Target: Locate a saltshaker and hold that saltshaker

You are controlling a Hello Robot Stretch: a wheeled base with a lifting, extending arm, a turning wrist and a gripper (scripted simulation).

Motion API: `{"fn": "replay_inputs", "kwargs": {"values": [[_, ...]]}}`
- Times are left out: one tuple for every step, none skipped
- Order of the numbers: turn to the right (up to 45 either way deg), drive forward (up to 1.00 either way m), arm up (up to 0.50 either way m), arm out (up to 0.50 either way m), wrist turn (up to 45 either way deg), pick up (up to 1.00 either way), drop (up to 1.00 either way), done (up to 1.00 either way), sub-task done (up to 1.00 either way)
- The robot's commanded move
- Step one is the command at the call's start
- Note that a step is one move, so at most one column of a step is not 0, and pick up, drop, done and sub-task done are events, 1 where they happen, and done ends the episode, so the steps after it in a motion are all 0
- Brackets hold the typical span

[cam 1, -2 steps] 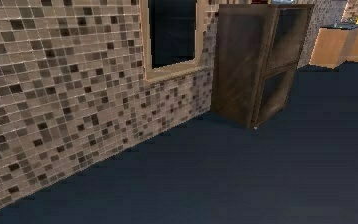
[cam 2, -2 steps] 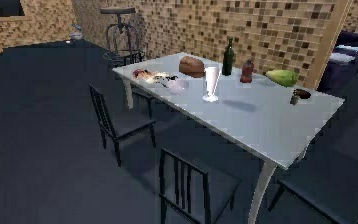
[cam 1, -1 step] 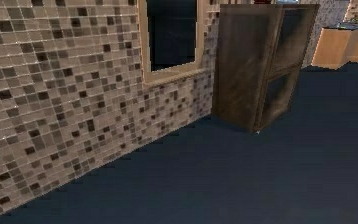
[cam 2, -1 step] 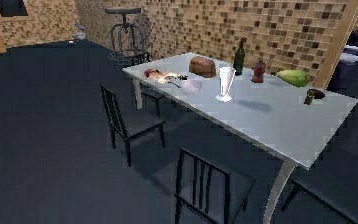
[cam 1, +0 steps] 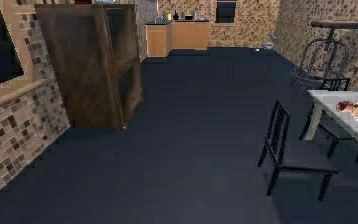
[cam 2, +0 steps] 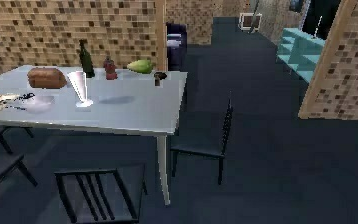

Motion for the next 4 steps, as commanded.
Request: {"fn": "replay_inputs", "kwargs": {"values": [[0.0, 1.0, 0.0, 0.0, 0.0, 0.0, 0.0, 0.0, 0.0], [0.0, 1.0, 0.0, 0.0, 0.0, 0.0, 0.0, 0.0, 0.0], [0.0, 1.0, 0.0, 0.0, 0.0, 0.0, 0.0, 0.0, 0.0], [3.0, 0.0, 0.0, 0.0, 0.0, 0.0, 0.0, 0.0, 0.0]]}}
